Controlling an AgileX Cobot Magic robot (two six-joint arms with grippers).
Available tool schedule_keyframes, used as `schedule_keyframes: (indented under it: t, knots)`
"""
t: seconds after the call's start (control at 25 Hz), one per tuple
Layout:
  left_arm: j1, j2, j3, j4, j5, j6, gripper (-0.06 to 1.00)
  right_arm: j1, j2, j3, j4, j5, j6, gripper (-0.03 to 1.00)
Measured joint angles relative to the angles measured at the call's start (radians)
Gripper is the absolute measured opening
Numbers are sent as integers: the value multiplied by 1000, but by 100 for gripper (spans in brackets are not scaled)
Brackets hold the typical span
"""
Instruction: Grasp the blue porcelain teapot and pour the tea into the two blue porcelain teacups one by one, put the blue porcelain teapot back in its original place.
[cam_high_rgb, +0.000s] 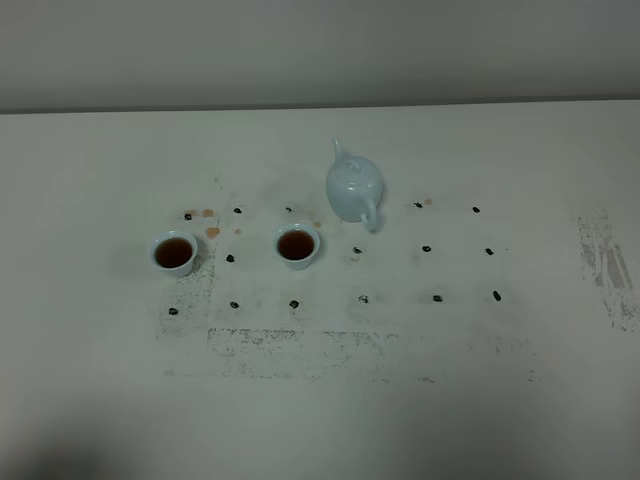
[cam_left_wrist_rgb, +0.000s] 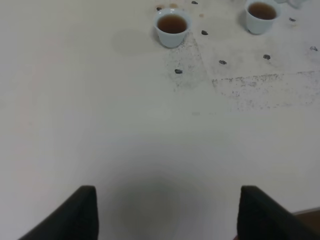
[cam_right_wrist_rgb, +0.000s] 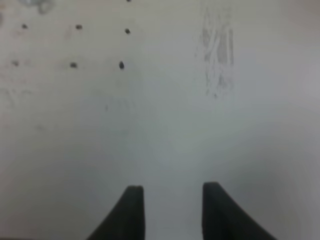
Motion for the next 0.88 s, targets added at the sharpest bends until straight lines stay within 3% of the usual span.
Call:
schedule_keyframes:
  t: [0.24,0.88]
  knots:
    - [0,0,0,0,0,0,60,5,-88,2,15,-8,-16,31]
    - [0,0,0,0,0,0,60,161,-169,2,14,-8,-18,31]
